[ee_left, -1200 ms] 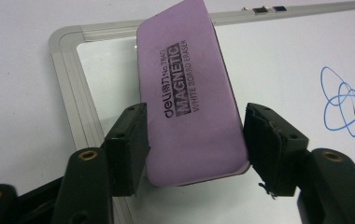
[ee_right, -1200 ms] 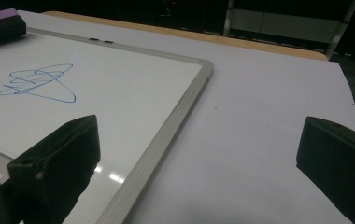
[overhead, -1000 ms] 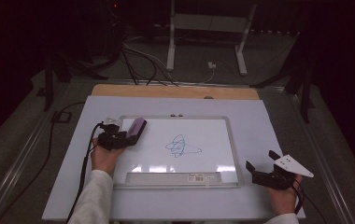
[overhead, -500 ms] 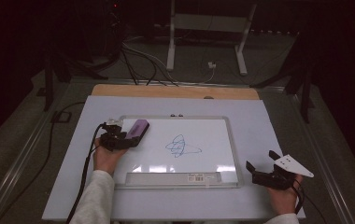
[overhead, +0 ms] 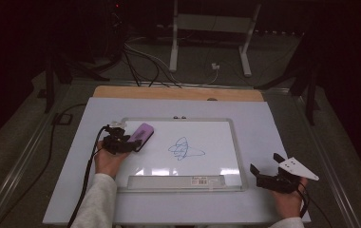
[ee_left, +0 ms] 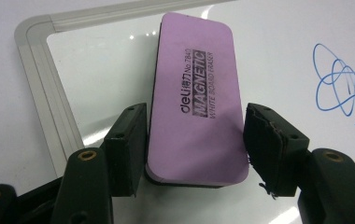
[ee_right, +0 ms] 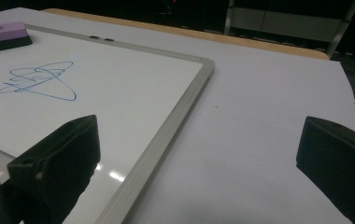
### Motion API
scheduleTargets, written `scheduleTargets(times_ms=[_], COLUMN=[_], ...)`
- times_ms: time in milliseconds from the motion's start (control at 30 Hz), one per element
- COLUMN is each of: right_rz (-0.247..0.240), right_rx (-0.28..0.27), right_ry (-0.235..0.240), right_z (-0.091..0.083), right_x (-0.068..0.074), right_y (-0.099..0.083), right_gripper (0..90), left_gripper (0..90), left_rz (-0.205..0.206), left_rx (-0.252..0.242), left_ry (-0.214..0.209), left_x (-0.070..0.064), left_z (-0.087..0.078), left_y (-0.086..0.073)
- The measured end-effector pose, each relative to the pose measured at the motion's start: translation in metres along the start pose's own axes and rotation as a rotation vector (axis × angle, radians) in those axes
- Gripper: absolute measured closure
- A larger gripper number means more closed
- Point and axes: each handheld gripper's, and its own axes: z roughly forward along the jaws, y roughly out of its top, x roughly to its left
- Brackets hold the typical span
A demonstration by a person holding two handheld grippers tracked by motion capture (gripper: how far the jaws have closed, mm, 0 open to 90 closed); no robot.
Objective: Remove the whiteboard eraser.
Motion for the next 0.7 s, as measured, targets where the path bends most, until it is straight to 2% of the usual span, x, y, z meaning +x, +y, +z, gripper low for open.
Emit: scheduleTargets(times_ms=[200, 367, 400, 533, 600, 700], right_rz=[0.001, 0.0, 0.001, 0.0, 0.0, 0.001], right_rx=[0.0, 0.0, 0.001, 0.002, 0.002, 0.002], right_ry=[0.002, 0.001, 0.001, 0.002, 0.003, 0.003], right_z=[0.0, 0.0, 0.0, 0.0, 0.0, 0.0], right_x=[0.0, 0.0, 0.0, 0.0, 0.0, 0.0], right_y=[0.0, 0.0, 0.0, 0.0, 0.0, 0.0], right_gripper=[0.0, 0.0, 0.0, 0.0, 0.0, 0.0], left_gripper=[42.7, 41.7, 36.3, 30.1, 30.0, 31.1], left_rz=[0.013, 0.045, 0.051, 0.062, 0.067, 0.089], left_rx=[-0.004, 0.002, 0.003, -0.001, -0.003, 0.02], left_ry=[-0.006, -0.012, -0.001, 0.025, 0.026, 0.046], left_x=[-0.005, -0.009, -0.01, -0.013, -0.014, -0.017], left_z=[0.0, 0.007, 0.008, 0.013, 0.016, 0.023], left_y=[0.002, 0.001, 0.002, 0.006, 0.008, 0.011])
